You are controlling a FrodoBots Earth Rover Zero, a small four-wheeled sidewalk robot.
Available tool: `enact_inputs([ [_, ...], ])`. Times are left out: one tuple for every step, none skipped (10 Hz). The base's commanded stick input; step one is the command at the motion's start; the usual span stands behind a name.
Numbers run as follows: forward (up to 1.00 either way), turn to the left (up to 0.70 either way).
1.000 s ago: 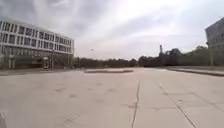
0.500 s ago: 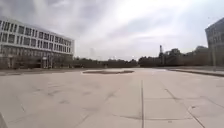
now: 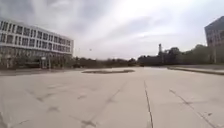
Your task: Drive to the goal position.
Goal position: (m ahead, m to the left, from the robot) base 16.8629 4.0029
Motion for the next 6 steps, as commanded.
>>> enact_inputs([
  [0.70,-0.14],
  [0.70,0.00],
  [0.70,0.00],
  [0.70,0.00],
  [0.70,0.00],
  [0.70,0.00],
])
